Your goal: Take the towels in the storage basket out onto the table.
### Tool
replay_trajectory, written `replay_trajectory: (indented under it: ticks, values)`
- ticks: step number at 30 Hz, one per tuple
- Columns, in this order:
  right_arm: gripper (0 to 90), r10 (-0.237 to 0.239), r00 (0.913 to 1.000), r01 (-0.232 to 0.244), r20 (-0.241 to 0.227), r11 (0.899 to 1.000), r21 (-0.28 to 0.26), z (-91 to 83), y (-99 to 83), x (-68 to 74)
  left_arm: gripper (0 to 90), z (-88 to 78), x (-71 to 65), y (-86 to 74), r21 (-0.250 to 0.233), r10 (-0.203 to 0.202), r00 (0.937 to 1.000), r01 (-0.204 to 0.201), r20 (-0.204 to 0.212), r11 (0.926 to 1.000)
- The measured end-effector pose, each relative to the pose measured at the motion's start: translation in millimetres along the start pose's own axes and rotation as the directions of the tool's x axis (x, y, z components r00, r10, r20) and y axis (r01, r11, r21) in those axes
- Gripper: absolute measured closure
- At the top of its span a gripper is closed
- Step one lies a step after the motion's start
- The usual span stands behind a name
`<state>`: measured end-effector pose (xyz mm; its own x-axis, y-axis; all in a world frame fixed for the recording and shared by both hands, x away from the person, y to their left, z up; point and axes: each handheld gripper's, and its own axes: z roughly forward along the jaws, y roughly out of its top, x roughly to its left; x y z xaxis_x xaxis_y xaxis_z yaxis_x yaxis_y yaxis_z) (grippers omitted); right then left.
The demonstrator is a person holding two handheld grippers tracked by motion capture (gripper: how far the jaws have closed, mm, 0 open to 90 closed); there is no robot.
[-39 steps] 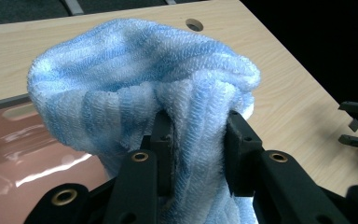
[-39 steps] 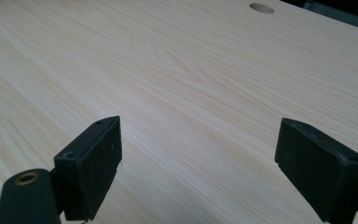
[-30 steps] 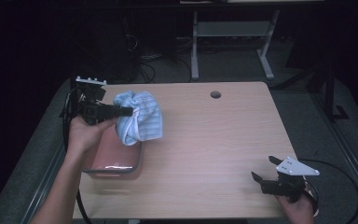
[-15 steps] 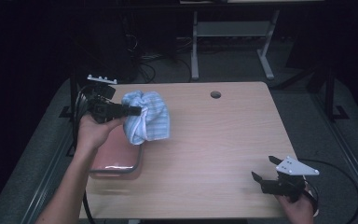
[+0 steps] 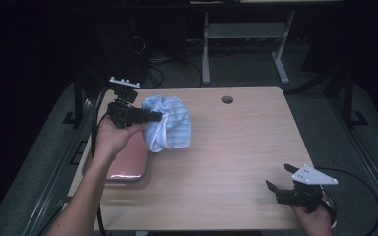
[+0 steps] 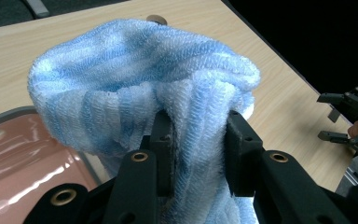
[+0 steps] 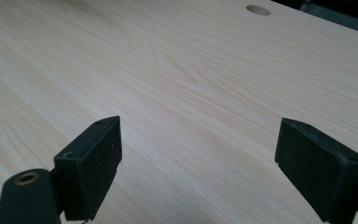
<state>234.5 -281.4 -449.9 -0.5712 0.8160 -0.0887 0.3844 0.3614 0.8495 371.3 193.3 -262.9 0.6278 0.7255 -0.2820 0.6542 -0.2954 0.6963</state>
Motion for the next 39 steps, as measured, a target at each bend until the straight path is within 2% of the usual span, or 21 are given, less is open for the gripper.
replay_trajectory:
  ticks: [7, 12, 19, 30, 39]
  values:
    - [14.2, -0.002, 1.0000, 0.002, 0.002, 1.000, -0.002, -0.9, 0.4, -0.4, 67.6, 19.7, -9.3, 1.2, 0.032, 0.017, 0.9997, -0.017, 0.015, 0.9993]
    - [14.2, -0.003, 1.0000, 0.004, 0.006, 1.000, 0.000, -1.2, 0.6, -0.2, 67.5, 34.5, -15.8, 2.5, 0.045, 0.013, 0.9996, -0.014, 0.024, 0.9989]
    - [14.2, -0.011, 0.9999, 0.011, 0.004, 1.000, 0.001, -0.8, 1.6, 1.6, 67.3, 54.5, -23.2, 3.1, 0.087, 0.035, 0.9988, -0.038, 0.034, 0.9955]
    - [14.2, -0.015, 0.9999, 0.015, 0.002, 1.000, 0.000, 0.1, 2.2, 3.7, 67.2, 73.4, -31.0, 3.9, 0.089, 0.027, 0.9982, -0.031, 0.053, 0.9955]
    - [14.2, -0.014, 0.9999, 0.014, 0.000, 1.000, 0.002, 0.6, 2.1, 3.0, 66.9, 92.6, -36.8, 2.9, 0.120, 0.031, 0.9975, -0.038, 0.064, 0.9920]
